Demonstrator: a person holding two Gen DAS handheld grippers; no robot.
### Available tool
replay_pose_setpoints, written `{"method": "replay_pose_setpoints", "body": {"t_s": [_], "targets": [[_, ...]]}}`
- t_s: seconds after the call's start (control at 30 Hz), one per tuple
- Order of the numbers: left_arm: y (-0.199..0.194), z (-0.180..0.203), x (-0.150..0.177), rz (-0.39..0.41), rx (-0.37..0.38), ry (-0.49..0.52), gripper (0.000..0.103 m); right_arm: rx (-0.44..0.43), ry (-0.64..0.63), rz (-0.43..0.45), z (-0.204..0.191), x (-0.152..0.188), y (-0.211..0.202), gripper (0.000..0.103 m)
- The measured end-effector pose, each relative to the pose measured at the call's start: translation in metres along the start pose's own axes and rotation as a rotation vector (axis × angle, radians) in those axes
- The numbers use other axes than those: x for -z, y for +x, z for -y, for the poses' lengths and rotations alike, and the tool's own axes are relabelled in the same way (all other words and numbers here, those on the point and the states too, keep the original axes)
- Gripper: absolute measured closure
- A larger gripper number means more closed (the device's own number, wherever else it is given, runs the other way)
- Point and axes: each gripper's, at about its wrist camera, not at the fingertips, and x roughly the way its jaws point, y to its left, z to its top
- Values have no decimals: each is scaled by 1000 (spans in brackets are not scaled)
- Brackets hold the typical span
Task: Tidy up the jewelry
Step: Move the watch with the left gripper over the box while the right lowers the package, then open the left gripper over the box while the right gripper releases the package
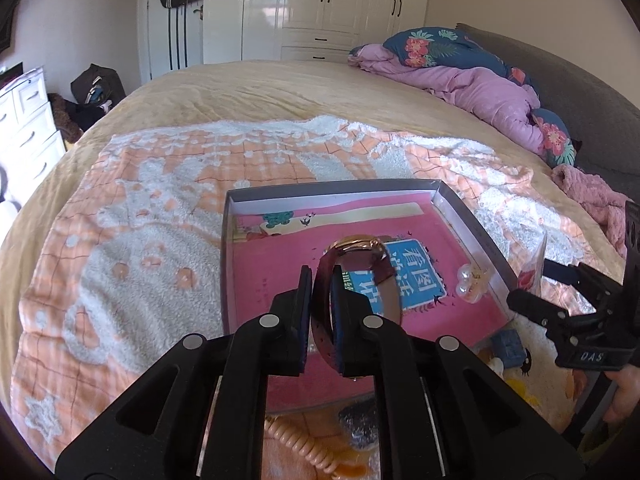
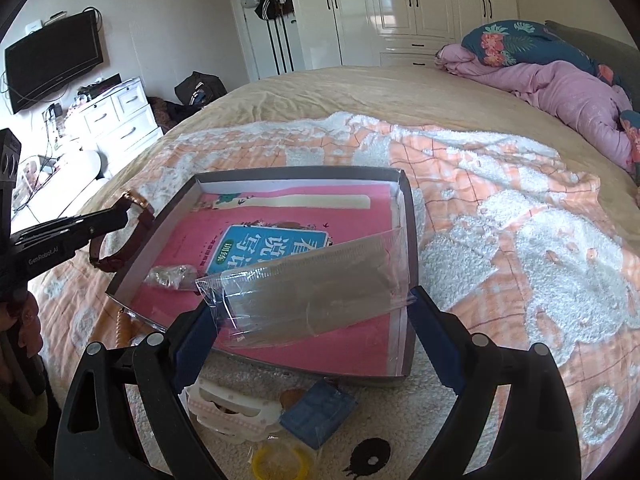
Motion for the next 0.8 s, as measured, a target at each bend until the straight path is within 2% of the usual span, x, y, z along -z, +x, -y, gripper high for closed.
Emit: {"method": "replay_pose_setpoints", "body": {"t_s": [0.43, 0.8], "targets": [[43, 5, 3, -68, 2, 13, 96, -1, -4, -54, -4, 14, 27, 13], [51, -1, 7, -82, 7, -2, 96, -6, 8, -84, -3, 19, 39, 10]]}}
